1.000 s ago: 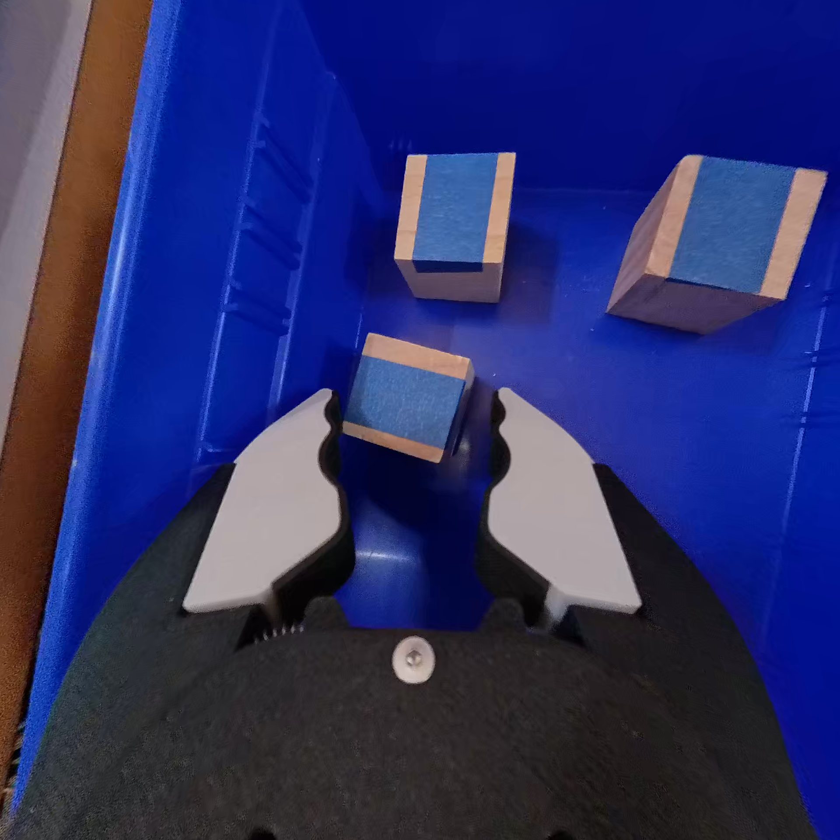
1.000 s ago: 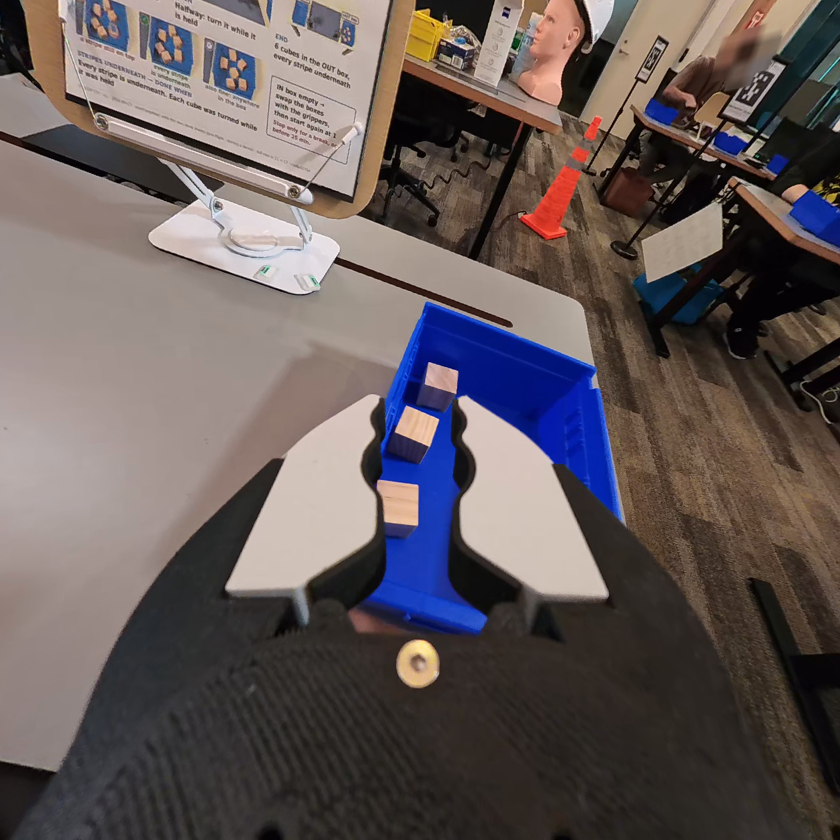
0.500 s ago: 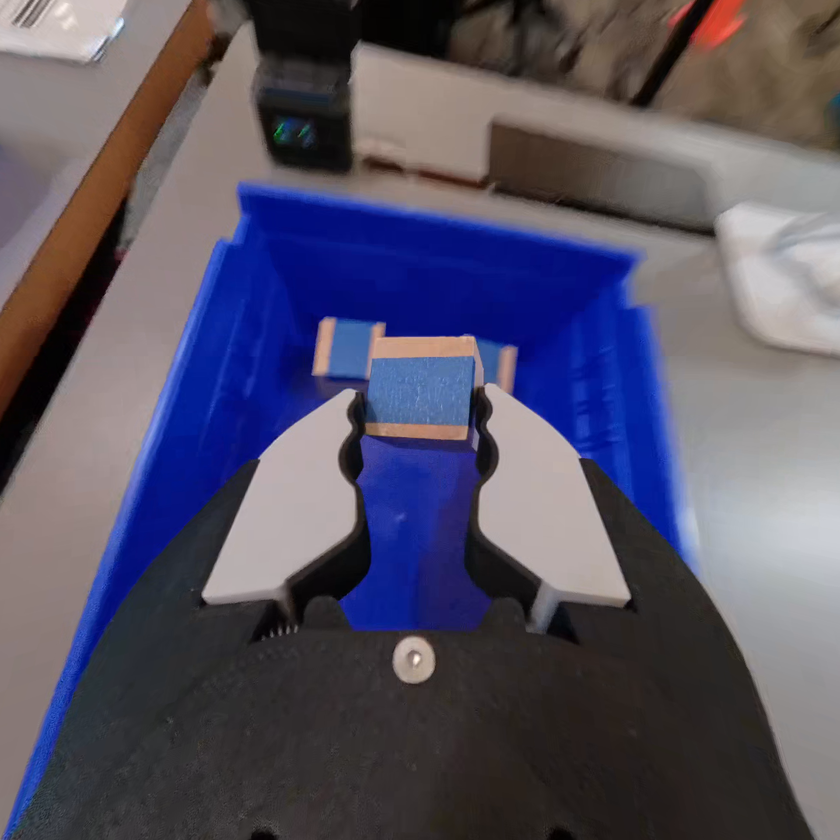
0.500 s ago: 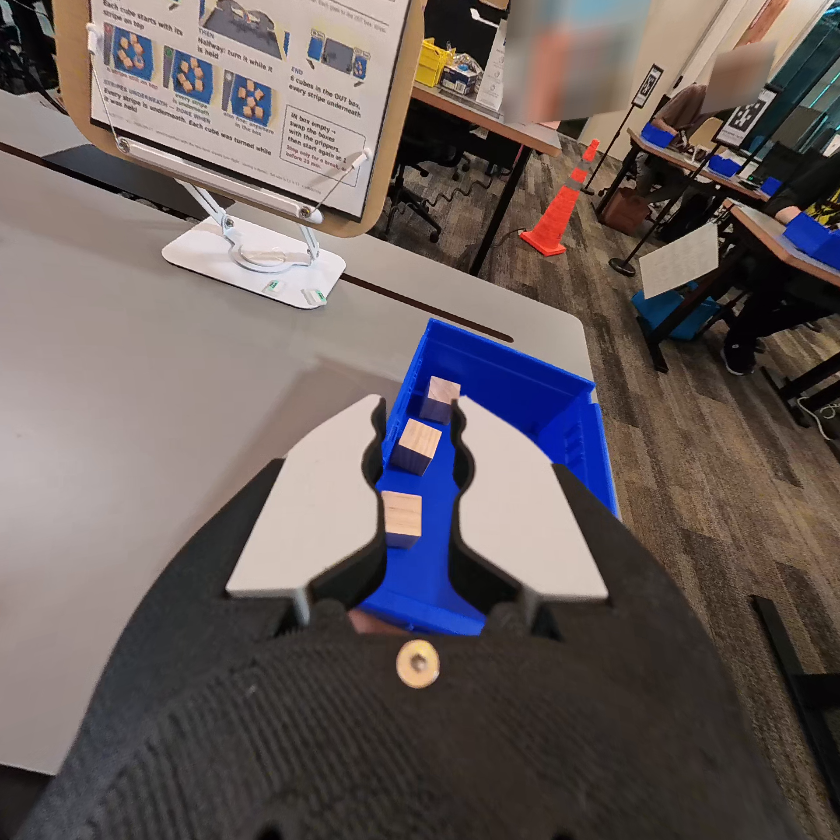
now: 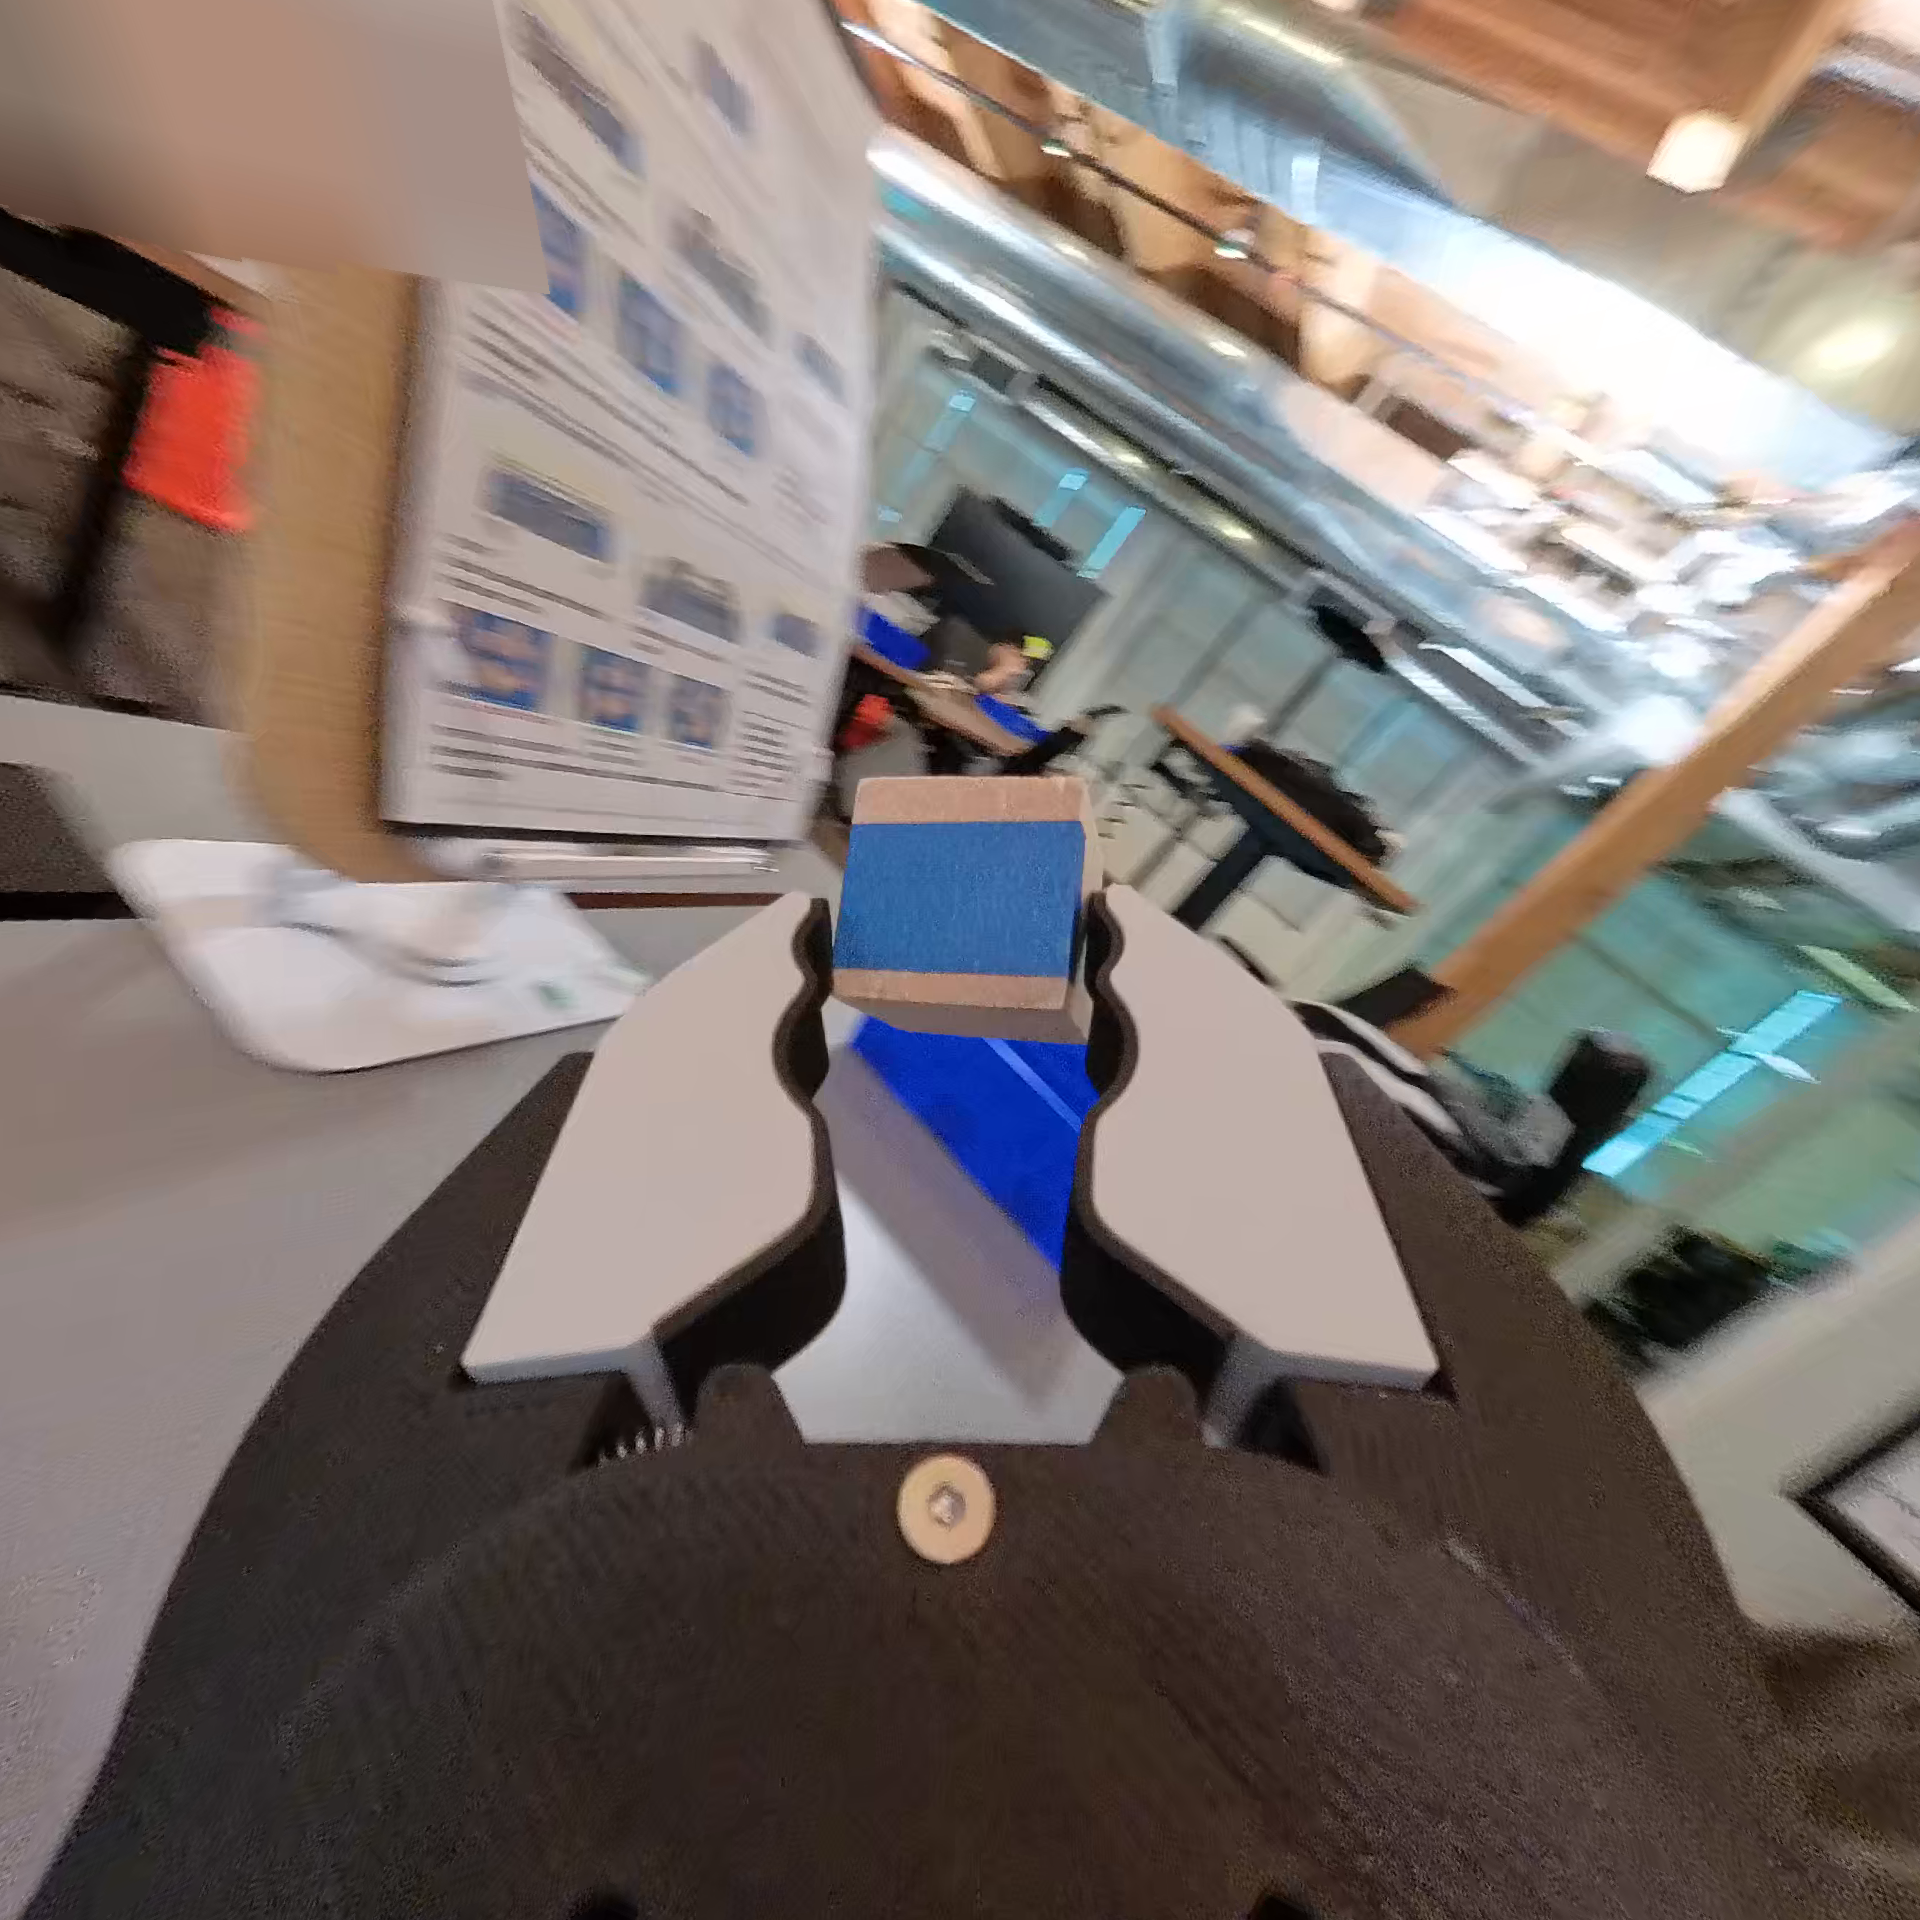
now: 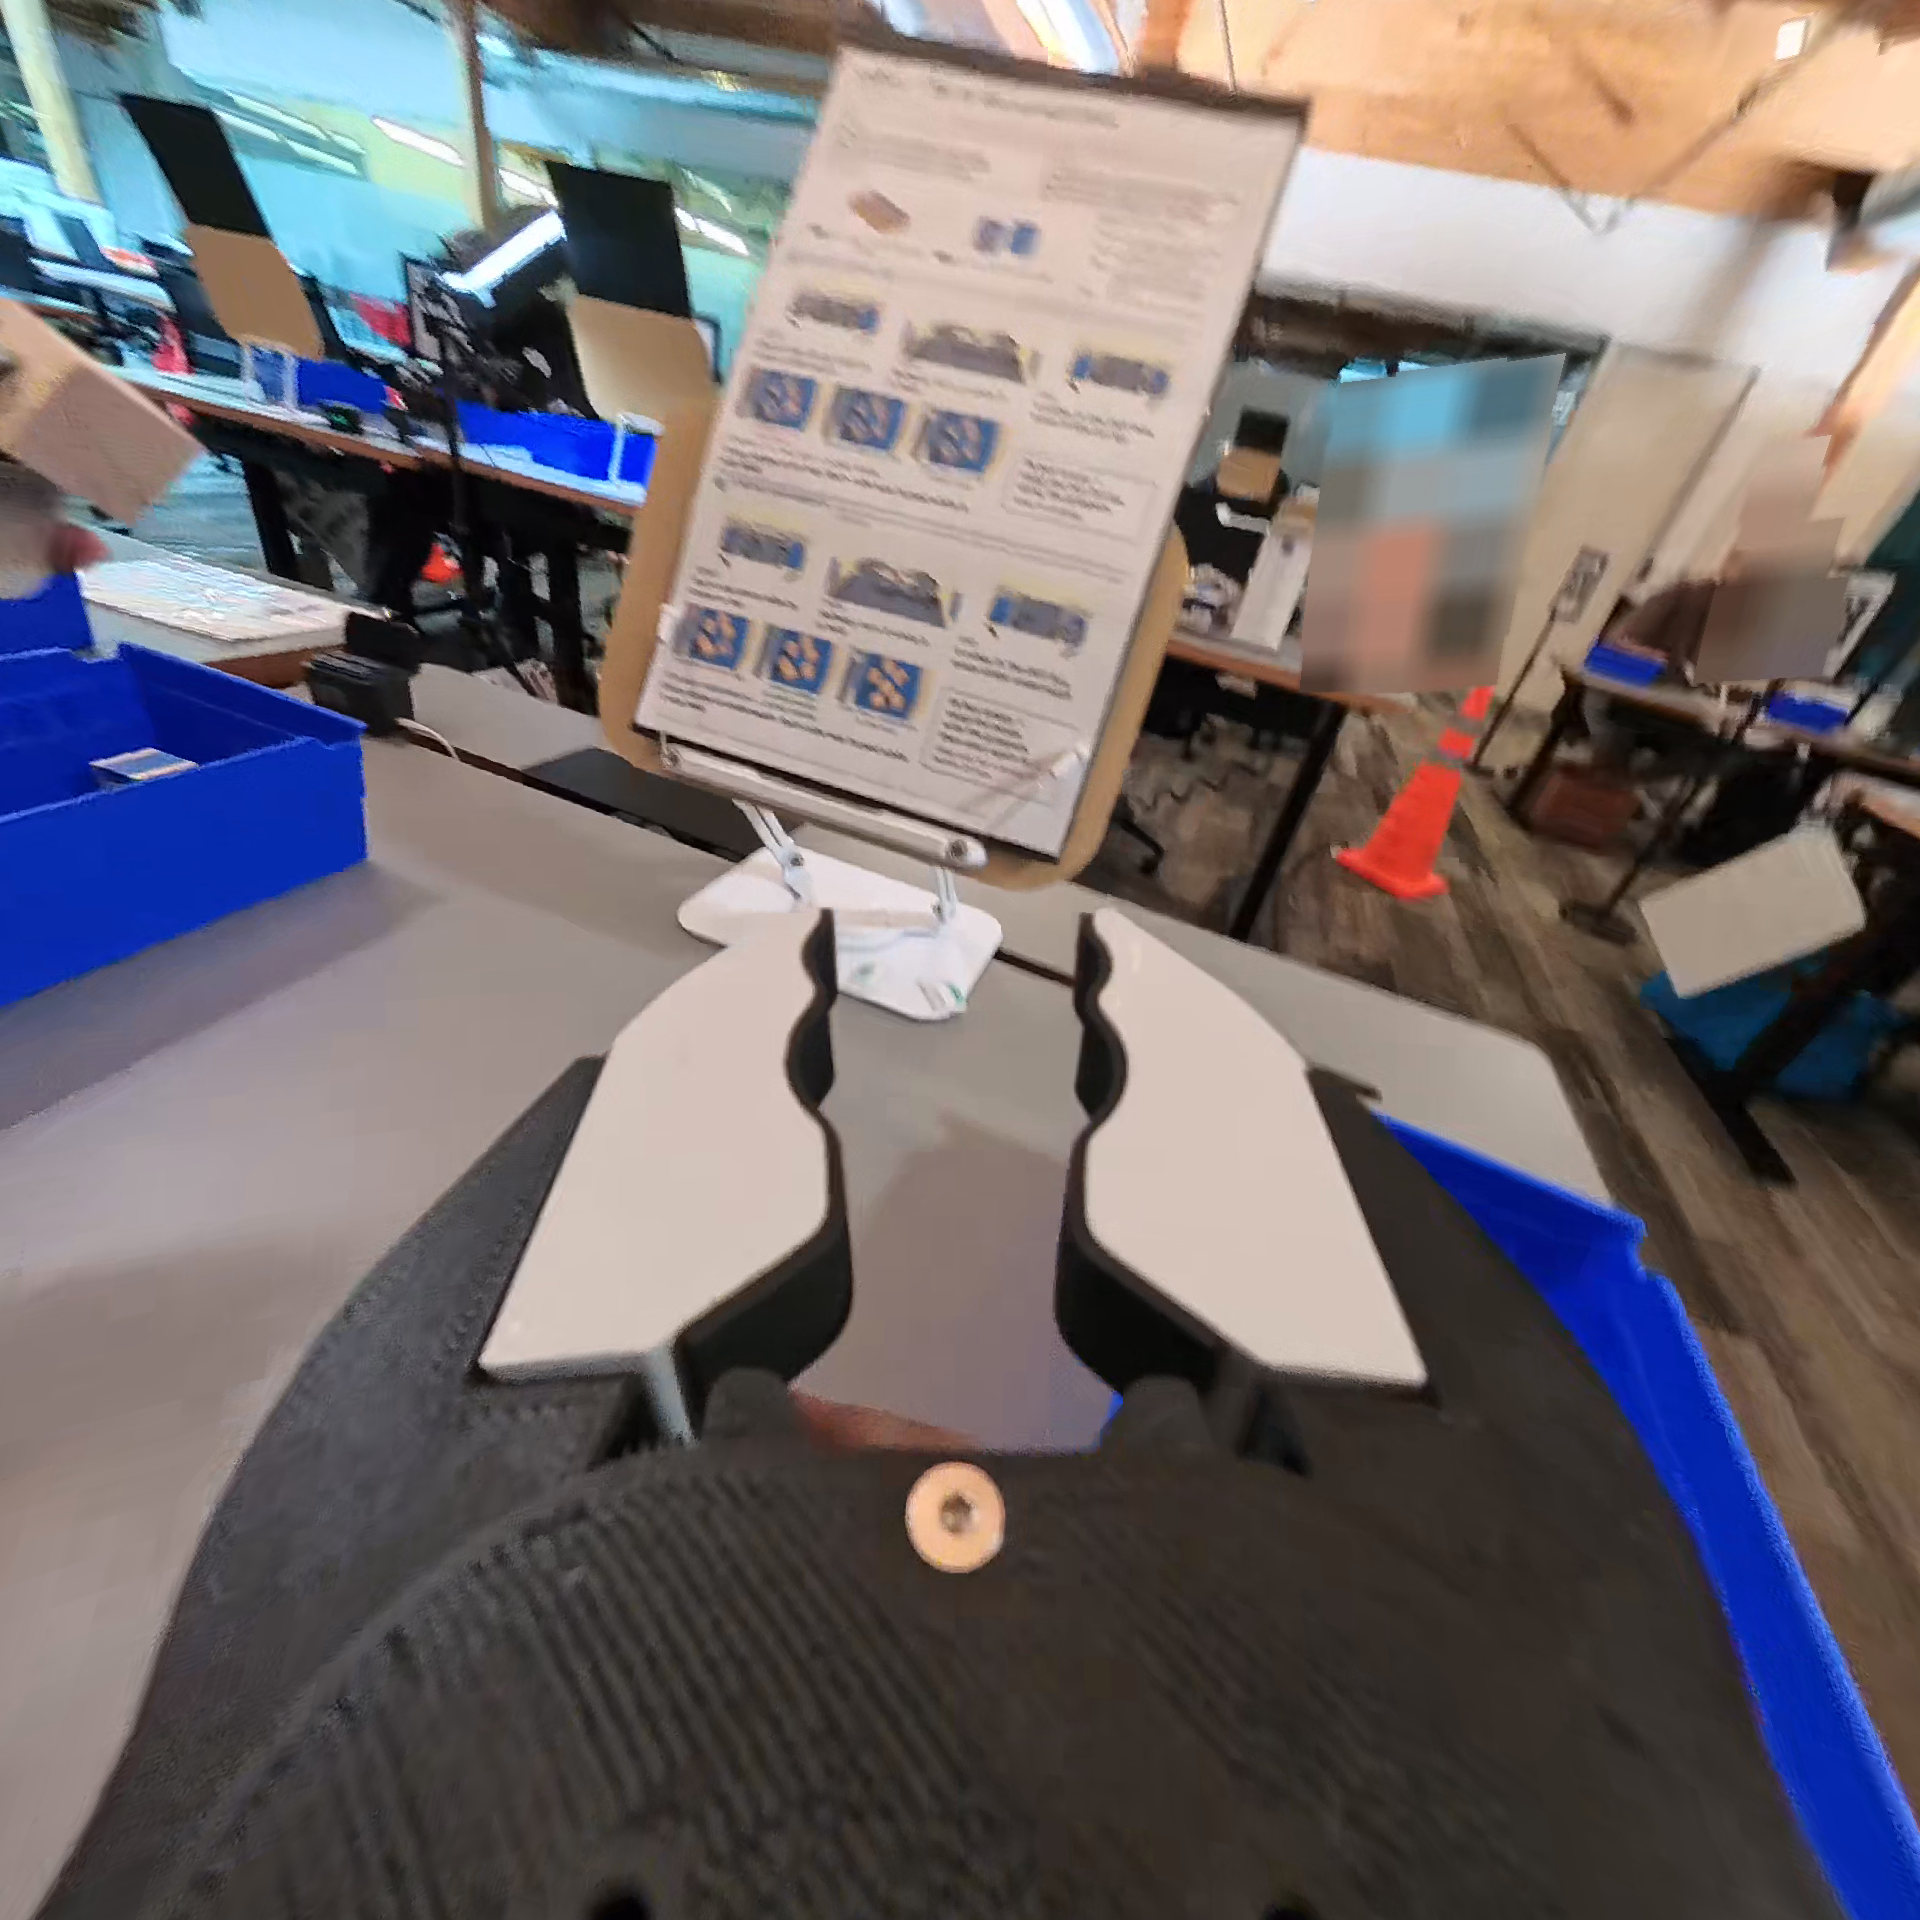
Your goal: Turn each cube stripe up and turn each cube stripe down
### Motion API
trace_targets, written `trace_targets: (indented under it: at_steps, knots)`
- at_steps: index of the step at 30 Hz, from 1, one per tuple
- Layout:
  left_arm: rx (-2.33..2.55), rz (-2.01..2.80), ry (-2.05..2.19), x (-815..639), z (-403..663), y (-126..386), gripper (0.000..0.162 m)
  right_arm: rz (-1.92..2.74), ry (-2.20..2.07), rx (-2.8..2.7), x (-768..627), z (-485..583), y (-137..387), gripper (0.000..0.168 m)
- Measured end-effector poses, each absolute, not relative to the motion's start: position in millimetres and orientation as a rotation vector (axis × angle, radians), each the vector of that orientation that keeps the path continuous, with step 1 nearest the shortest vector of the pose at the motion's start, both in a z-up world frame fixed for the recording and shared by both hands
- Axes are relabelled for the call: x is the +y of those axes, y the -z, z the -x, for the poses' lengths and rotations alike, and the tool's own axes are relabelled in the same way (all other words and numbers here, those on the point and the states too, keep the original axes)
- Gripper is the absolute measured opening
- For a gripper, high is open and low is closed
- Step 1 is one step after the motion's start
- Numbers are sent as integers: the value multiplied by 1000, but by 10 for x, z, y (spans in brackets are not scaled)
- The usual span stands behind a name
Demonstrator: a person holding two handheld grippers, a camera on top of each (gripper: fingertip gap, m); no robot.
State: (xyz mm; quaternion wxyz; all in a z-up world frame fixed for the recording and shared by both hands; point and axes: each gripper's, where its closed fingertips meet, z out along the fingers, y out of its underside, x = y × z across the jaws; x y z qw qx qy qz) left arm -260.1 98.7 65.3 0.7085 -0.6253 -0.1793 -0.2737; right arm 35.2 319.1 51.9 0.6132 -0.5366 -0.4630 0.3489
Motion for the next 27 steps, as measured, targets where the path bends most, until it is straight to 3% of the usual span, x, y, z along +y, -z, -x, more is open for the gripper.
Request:
trace_targets:
  at_steps: [5, 11, 15, 20, 27]
  knots:
    - [-256, 1172, 1093, 1365, 1651, -747, 48, 995, -805, -1139, 2833, -96, -518, 50]
    - [-333, 1017, 1573, 1704, 1008, -296, 48, 730, -970, -1322, 2131, 104, -394, 63]
    - [-340, 1119, 1652, 1833, 704, 38, 48, 588, -852, -1428, 1897, 198, -162, 54]
    - [-325, 1134, 1716, 1848, 569, 139, 48, 589, -737, -1555, 1897, 336, 237, 59]
    - [-326, 1152, 1765, 1843, 509, 227, 48, 554, -691, -1540, 1883, 374, 301, 57]
